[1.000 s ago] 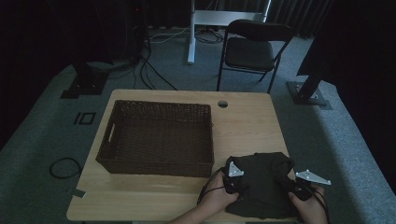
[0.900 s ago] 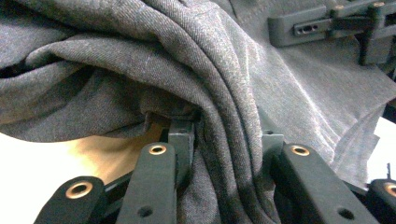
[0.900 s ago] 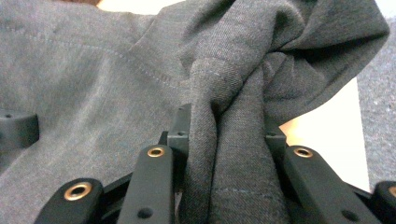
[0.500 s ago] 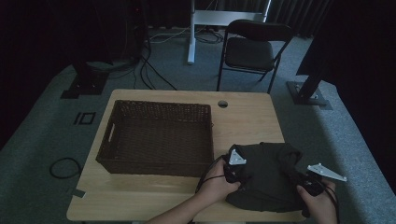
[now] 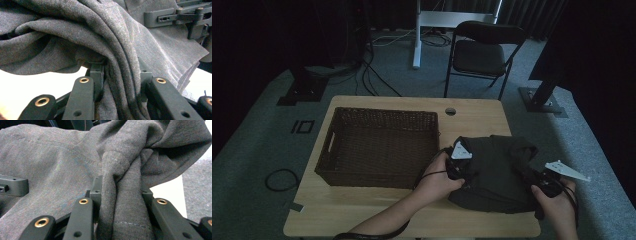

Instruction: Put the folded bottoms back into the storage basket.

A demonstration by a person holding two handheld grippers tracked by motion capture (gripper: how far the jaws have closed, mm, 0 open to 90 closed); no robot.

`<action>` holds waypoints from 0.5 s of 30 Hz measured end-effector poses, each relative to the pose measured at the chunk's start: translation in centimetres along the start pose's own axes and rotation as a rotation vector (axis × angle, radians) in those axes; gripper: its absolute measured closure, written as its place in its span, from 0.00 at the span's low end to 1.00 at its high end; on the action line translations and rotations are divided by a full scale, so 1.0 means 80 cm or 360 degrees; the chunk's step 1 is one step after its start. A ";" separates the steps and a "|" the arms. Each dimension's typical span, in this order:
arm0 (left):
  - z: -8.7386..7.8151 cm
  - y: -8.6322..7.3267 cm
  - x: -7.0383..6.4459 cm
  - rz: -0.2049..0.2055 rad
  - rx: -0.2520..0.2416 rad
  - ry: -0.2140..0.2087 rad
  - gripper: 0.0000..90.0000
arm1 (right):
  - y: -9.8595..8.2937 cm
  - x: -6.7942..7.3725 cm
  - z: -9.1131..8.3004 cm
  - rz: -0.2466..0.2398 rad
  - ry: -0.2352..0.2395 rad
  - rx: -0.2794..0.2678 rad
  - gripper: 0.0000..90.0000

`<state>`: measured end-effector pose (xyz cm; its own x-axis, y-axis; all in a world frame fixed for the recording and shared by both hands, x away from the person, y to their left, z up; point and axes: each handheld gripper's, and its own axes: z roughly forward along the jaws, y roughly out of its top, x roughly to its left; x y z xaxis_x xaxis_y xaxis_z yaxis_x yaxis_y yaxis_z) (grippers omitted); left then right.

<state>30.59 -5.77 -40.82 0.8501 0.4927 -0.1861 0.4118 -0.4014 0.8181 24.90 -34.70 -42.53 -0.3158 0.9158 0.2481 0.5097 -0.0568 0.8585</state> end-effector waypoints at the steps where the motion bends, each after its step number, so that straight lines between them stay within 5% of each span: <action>1: -0.004 0.003 0.002 -0.0006 -0.0008 -0.0002 0.76 | 0.006 0.003 0.000 0.0006 0.0009 -0.0012 0.74; 15: -0.053 0.026 0.042 -0.0027 -0.0056 0.0002 0.76 | 0.056 0.042 0.021 -0.0045 0.0068 -0.0068 0.74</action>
<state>32.90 -1.72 -37.46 0.8425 0.5004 -0.1996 0.4145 -0.3655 0.8334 27.46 -31.21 -38.62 -0.3639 0.8995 0.2418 0.4656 -0.0491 0.8836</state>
